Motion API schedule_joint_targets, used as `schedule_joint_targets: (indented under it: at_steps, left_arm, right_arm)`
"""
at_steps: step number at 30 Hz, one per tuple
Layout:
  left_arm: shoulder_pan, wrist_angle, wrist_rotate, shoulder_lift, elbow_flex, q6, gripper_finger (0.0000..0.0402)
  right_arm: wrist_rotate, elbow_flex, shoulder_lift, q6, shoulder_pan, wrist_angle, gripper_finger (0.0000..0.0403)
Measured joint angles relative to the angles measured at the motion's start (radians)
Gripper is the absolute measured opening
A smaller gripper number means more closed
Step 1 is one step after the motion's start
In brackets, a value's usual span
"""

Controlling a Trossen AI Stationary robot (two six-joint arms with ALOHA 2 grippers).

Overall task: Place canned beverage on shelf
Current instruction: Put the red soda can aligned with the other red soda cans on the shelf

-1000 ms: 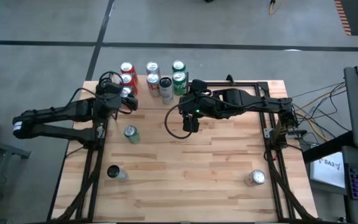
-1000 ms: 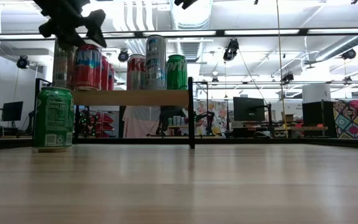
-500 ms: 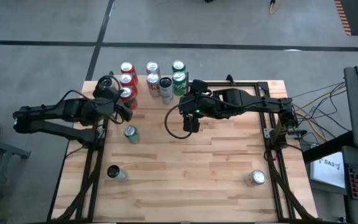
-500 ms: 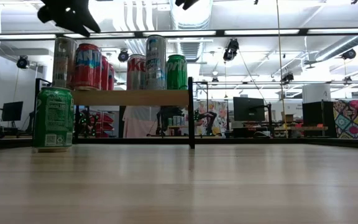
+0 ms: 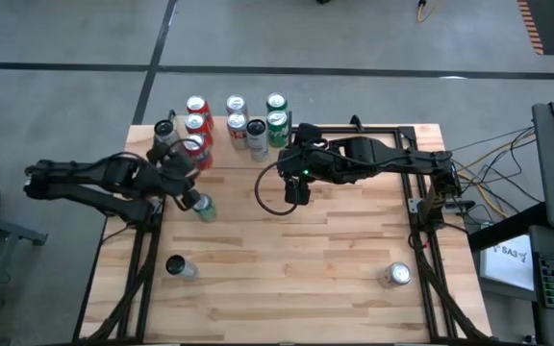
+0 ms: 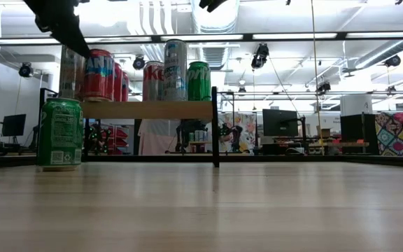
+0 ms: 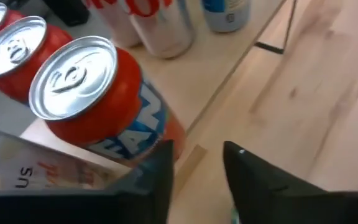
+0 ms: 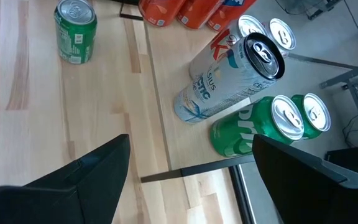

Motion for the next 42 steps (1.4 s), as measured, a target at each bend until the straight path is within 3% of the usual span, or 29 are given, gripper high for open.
schedule_joint_targets:
  at_steps: [6,16,21,25,30,42]
  left_arm:
    - [0.0,-0.008,-0.037,0.036,0.0,0.002,0.001]
    - [-0.001,-0.007,-0.025,0.08,-0.01,0.121,0.0002]
    - [-0.001,-0.007,-0.013,0.084,-0.042,0.163,0.0001]
    - [-0.001,0.013,-0.013,0.076,-0.062,0.146,0.0]
    - [-0.001,0.046,-0.013,0.073,-0.068,0.131,0.0]
    - [-0.001,0.163,-0.013,0.075,-0.072,0.12,0.0]
  right_arm:
    - [0.0,0.0,0.0,-0.015,0.0,-0.003,0.0325]
    - [-0.015,0.0,0.0,-0.174,-0.006,-0.13,0.0325]
    - [-0.233,-0.016,-0.021,-0.18,-0.039,-0.148,0.0325]
    - [-0.265,-0.067,-0.051,-0.172,-0.054,-0.134,0.0325]
    - [-0.27,-0.213,-0.11,-0.195,-0.055,0.034,0.0325]
    - [-0.269,-0.749,-0.307,-0.197,-0.057,0.607,0.0325]
